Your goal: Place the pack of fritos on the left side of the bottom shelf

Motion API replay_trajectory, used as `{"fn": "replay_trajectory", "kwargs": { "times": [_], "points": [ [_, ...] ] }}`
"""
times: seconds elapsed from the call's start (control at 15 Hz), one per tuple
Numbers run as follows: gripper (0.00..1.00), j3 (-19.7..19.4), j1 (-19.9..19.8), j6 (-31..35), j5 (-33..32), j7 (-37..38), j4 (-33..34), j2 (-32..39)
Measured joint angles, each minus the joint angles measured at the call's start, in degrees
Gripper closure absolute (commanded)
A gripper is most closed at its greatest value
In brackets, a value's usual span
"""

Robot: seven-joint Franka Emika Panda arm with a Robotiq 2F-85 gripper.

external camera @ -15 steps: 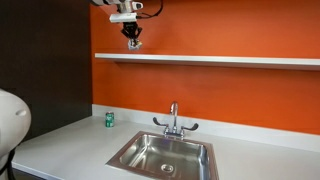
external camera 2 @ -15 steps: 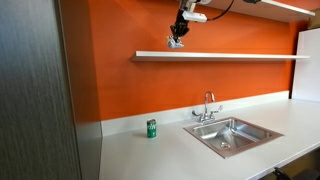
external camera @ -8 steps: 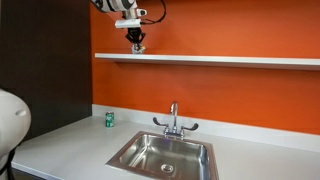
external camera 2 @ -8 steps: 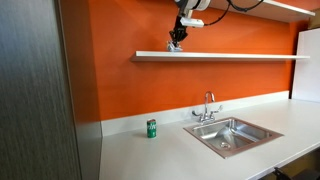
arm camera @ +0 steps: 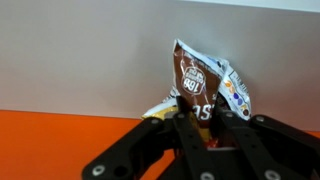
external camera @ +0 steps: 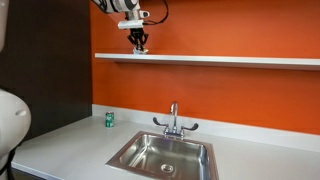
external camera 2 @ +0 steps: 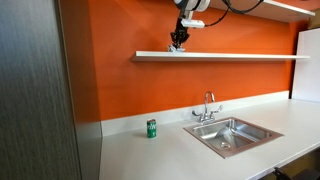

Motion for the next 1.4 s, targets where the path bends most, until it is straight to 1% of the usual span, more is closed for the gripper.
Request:
{"fn": "replay_trajectory", "kwargs": {
  "times": [0.33,0.4,1.07,1.4],
  "points": [
    [0.04,-0.2,0.0,-0.7,-0.2,0.0,1.2,0.6],
    [0.01,-0.2,0.1,-0.7,-0.2,0.0,1.4,0.6],
    [0.0,-0.2,0.7,-0.7,-2.1,0.2,1.7,-1.4],
    [0.0,-0.2,1.0,-1.2,-3.7,1.1,-1.8,-6.0]
  ]
}}
